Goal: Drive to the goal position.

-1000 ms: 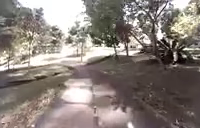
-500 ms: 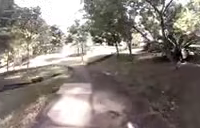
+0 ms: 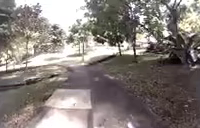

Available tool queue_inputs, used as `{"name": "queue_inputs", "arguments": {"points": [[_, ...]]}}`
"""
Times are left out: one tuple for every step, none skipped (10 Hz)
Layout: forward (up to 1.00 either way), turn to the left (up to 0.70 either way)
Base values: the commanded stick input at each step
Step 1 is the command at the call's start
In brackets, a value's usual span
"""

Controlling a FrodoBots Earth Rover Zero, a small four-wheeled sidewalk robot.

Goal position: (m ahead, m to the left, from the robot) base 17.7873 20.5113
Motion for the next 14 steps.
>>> {"name": "queue_inputs", "arguments": {"points": [[1.00, 0.00], [1.00, 0.00], [1.00, 0.00], [1.00, 0.00], [1.00, 0.00], [1.00, 0.00], [1.00, 0.00], [1.00, 0.00], [1.00, 0.00], [1.00, 0.00], [1.00, 0.00], [1.00, 0.00], [1.00, 0.00], [1.00, 0.00]]}}
